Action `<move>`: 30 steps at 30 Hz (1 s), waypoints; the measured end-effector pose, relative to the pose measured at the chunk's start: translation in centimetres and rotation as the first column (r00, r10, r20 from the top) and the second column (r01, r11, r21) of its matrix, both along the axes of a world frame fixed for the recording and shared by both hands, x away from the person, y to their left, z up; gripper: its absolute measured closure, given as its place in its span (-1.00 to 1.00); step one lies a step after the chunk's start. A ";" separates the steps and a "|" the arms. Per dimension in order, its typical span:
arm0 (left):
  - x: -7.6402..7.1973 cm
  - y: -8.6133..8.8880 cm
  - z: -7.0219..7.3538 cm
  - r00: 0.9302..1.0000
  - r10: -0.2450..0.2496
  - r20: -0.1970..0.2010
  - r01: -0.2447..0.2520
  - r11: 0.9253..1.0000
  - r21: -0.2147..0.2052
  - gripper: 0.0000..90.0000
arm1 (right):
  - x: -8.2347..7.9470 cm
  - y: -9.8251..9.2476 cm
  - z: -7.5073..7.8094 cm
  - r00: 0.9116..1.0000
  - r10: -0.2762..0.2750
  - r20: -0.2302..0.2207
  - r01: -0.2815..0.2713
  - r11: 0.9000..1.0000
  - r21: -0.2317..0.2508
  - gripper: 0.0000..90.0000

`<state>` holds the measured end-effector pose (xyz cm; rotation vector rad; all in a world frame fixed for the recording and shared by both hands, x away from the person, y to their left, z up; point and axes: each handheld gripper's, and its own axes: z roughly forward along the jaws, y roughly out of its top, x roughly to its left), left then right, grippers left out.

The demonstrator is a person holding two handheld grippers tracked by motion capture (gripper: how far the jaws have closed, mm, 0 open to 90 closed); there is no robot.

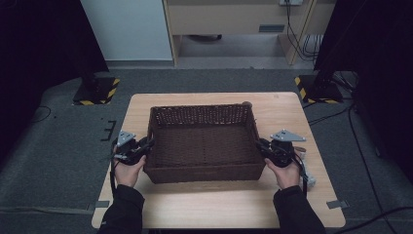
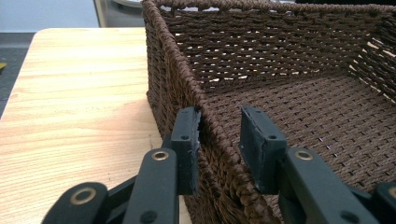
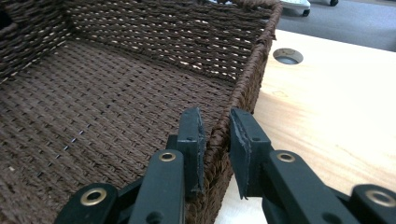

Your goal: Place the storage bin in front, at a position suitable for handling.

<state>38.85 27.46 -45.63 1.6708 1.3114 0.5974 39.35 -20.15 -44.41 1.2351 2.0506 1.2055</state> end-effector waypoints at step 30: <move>-0.9 0.0 -0.2 1.000 0.002 0.027 -0.003 0.999 0.032 0.17 | -3.2 -1.2 0.6 0.998 0.011 0.058 -0.012 1.000 0.028 0.32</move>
